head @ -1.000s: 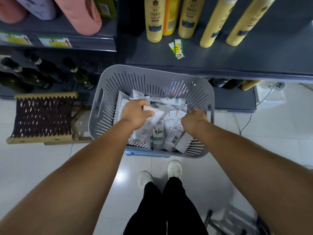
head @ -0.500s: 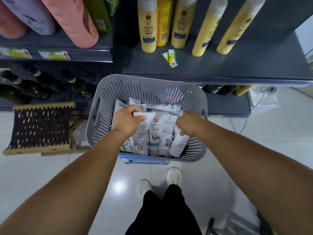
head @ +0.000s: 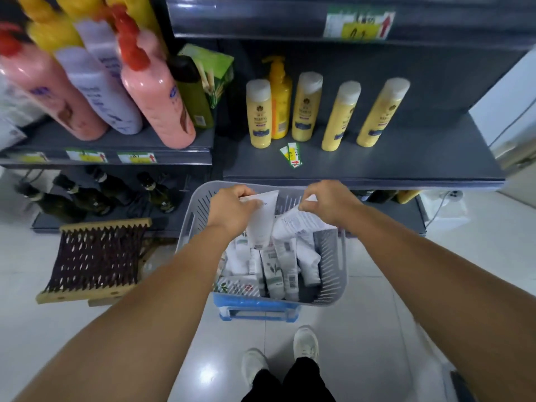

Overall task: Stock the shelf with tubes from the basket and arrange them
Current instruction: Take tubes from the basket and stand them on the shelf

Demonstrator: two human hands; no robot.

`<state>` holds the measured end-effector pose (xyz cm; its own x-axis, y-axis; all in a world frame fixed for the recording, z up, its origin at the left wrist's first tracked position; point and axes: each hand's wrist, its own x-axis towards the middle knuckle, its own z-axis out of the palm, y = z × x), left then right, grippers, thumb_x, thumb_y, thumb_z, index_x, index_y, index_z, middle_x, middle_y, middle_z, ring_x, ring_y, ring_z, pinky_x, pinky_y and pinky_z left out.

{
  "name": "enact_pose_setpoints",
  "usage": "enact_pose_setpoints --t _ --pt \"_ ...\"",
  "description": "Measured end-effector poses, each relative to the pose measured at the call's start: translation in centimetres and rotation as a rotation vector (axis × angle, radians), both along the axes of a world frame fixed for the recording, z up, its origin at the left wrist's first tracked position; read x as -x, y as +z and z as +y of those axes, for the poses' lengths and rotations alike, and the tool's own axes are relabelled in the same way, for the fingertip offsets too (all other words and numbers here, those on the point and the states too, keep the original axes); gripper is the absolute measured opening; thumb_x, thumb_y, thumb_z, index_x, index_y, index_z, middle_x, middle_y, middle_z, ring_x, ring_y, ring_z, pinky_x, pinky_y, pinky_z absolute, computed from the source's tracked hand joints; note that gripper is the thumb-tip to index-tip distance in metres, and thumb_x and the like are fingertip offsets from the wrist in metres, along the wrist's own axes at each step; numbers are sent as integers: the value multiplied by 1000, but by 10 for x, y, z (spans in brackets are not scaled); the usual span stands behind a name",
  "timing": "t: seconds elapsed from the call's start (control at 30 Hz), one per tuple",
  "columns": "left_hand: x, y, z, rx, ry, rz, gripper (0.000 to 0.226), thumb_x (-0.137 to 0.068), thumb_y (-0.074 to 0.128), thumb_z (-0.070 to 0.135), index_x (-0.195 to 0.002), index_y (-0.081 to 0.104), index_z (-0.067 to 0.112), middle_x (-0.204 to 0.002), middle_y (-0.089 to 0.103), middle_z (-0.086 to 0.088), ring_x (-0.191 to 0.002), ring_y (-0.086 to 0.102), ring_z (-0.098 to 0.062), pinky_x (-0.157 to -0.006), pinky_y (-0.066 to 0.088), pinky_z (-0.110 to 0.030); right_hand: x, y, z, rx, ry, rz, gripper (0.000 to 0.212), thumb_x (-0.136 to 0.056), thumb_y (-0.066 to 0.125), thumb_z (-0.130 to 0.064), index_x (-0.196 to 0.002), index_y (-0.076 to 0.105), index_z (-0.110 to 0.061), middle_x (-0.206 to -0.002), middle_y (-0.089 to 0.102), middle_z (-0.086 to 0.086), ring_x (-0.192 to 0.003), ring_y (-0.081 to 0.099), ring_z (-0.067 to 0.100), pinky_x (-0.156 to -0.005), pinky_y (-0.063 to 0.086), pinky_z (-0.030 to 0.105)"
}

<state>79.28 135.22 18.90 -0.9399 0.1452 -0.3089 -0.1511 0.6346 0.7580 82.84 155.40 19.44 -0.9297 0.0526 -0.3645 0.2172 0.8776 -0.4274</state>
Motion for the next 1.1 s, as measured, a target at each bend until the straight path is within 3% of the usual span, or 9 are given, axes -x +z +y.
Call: enact_pose_setpoints --t 0.07,0.13,0.27,0.33,0.5,0.67,0.83,1.1 --pt "7 25 6 -27 -20 65 11 -84 70 22 -93 68 15 -89 67 -3 -76 61 -19 -68 57 -32 4 33 6 -18 -13 47 28 -92 60 -28 -113 68 -11 -122 62 7 -112 56 26 -86 43 31" --pt "14 53 13 -33 -54 142 16 -84 69 22 -98 71 14 -92 68 -2 -78 59 -14 -62 48 -22 6 69 14 -34 -19 101 26 -94 57 -24 -115 67 -12 -126 61 6 -114 55 24 -88 42 30" --pt "24 116 33 -81 -107 276 20 -85 69 25 -102 71 15 -94 68 0 -79 59 -13 -66 40 -22 1 146 29 -76 -58 262 18 -93 56 -20 -104 69 -15 -96 59 -2 -94 55 20 -73 33 25" --pt "28 150 46 -101 -126 355 20 -85 69 25 -103 71 16 -94 65 2 -83 57 -12 -71 39 -21 -4 183 37 -116 -99 369 17 -91 56 -20 -102 68 -16 -91 54 -4 -89 53 18 -71 33 27" --pt "33 224 83 -211 -148 504 17 -85 67 24 -101 71 18 -88 64 4 -77 57 -12 -62 40 -20 -8 256 62 -156 -211 643 20 -90 50 -18 -104 64 -17 -110 65 2 -91 54 18 -73 42 30" --pt "40 272 125 -330 -152 533 13 -87 64 26 -98 69 23 -93 67 5 -89 65 -17 -76 55 -34 -7 301 102 -178 -258 798 20 -94 44 -14 -108 59 -16 -116 57 2 -93 48 15 -75 34 27" --pt "53 303 176 -346 -188 602 14 -88 60 23 -99 68 21 -93 64 7 -83 58 -11 -61 42 -17 7 329 152 -299 -254 829 23 -95 41 -14 -109 59 -15 -106 49 -2 -90 45 16 -73 32 29" --pt "92 315 281 -348 -186 596 12 -89 58 18 -97 67 17 -89 63 6 -74 54 -6 -58 39 -15 51 345 258 -446 -177 671 20 -97 39 -15 -105 58 -17 -103 49 -3 -88 53 22 -73 44 37"
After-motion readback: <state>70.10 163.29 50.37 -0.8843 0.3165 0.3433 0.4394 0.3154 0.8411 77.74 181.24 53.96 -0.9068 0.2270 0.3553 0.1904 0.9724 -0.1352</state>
